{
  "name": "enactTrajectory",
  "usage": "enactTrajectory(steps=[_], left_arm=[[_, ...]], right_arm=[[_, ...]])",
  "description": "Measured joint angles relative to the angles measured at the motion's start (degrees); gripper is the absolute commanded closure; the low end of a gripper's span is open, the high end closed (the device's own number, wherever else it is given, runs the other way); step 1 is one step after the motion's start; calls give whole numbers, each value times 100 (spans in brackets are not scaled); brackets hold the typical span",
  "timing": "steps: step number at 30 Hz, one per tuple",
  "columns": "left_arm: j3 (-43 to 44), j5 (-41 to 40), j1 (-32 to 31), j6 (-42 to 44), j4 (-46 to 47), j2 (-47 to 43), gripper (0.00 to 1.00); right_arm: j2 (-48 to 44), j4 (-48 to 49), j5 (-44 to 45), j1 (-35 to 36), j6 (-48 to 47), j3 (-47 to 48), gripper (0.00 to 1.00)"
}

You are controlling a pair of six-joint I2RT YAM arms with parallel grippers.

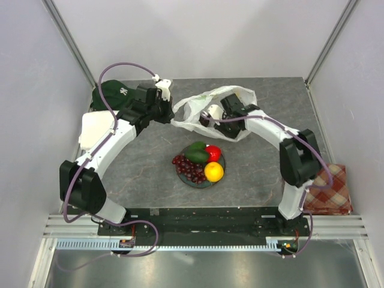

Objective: Take the fake fruits out of the plastic bag
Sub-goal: Adjust the plastic bag at the center of the board.

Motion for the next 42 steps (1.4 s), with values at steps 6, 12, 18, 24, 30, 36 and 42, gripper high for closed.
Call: enactTrajectory(steps=[6, 12, 18, 24, 30, 36, 42], left_arm=[[-568, -63, 0, 66, -90, -304, 88], [-686, -160, 0, 162, -127, -326, 81], [-686, -186, 0, 208, -127, -251, 82], [-686, -197, 0, 225, -129, -127, 82], [-680, -192, 0, 227, -129, -101, 82], [-675, -195, 0, 227, -127, -35, 85], [-564, -203, 0, 229, -133, 46, 86]], right_arm=[[-1755, 201, 149, -31, 232, -1663, 2], [-1764, 990, -122, -570, 660, -1381, 2], [-286, 1311, -365, -833, 828, -459, 2], [1021, 1331, -361, -828, 1005, 579, 2], [1589, 1307, -251, -833, 1139, 1453, 2], [1685, 1250, -367, -833, 1226, 1838, 2], [1681, 890, -599, -831, 1263, 2253, 4]])
